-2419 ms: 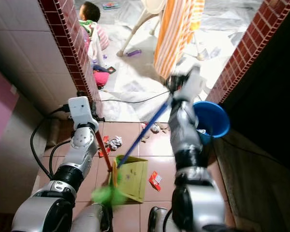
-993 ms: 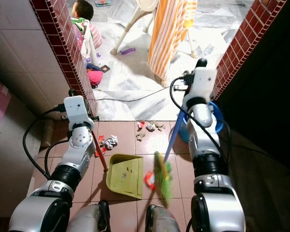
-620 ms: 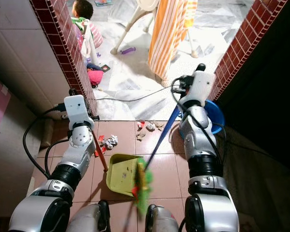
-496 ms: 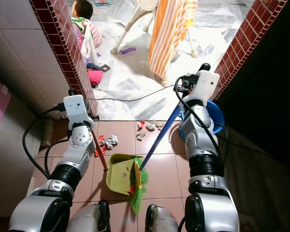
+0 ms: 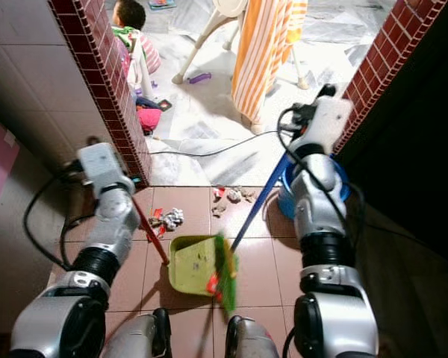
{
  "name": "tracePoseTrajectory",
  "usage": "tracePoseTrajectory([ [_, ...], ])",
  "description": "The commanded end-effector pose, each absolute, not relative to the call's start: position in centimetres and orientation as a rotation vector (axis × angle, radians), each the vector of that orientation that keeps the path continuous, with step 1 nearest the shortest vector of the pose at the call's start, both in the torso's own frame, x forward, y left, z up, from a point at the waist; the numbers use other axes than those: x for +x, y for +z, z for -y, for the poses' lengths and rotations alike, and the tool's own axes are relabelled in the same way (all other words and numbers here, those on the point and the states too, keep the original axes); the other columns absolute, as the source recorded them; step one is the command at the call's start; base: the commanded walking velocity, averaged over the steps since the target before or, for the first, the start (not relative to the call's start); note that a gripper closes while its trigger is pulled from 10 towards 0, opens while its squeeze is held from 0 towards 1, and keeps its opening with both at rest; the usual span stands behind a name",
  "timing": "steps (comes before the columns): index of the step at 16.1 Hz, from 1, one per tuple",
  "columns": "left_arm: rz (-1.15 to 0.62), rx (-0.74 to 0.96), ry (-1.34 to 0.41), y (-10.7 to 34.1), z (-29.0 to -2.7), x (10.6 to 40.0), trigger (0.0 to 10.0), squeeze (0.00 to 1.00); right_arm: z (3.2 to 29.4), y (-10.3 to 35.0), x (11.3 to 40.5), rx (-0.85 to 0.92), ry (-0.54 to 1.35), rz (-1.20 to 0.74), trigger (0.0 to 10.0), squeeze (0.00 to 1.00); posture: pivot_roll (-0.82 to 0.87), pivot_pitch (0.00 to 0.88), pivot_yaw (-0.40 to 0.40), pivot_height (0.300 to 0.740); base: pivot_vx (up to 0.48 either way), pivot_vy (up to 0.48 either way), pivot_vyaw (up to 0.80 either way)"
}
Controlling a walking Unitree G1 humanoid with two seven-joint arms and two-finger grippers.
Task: Sweep floor
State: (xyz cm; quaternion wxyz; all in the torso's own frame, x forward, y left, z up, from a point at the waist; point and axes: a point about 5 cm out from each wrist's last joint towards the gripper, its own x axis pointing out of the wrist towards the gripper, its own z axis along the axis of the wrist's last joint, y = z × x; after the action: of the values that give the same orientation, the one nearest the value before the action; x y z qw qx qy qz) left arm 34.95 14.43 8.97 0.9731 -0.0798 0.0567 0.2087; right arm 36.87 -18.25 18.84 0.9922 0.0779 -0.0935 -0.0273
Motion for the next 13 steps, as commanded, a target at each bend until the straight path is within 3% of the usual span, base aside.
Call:
tracePoseTrajectory([
  [1,-0.398,-0.237,0.450,3.5,-13.9,32.2,10.0,0.00,18.6,20.7,37.1,0.147,-0.065,0.263,10.0,0.00,-0.04,0.161,-0.039,0.740,0.000,0.000,0.00],
  [8,-0.356,-0.152,0.461,4.1,-14.9,32.6,10.0,0.00,20.8,22.3,37.5,0.034,-0.116,0.323,10.0,0.00,-0.04,0.158,-0.036,0.740,0.000,0.000,0.00],
  [13,-0.326,-0.080,0.433,4.3,-14.2,32.6,10.0,0.00,18.5,17.8,36.7,0.011,-0.074,0.148,10.0,0.00,-0.04,0.159,-0.038,0.740,0.000,0.000,0.00],
])
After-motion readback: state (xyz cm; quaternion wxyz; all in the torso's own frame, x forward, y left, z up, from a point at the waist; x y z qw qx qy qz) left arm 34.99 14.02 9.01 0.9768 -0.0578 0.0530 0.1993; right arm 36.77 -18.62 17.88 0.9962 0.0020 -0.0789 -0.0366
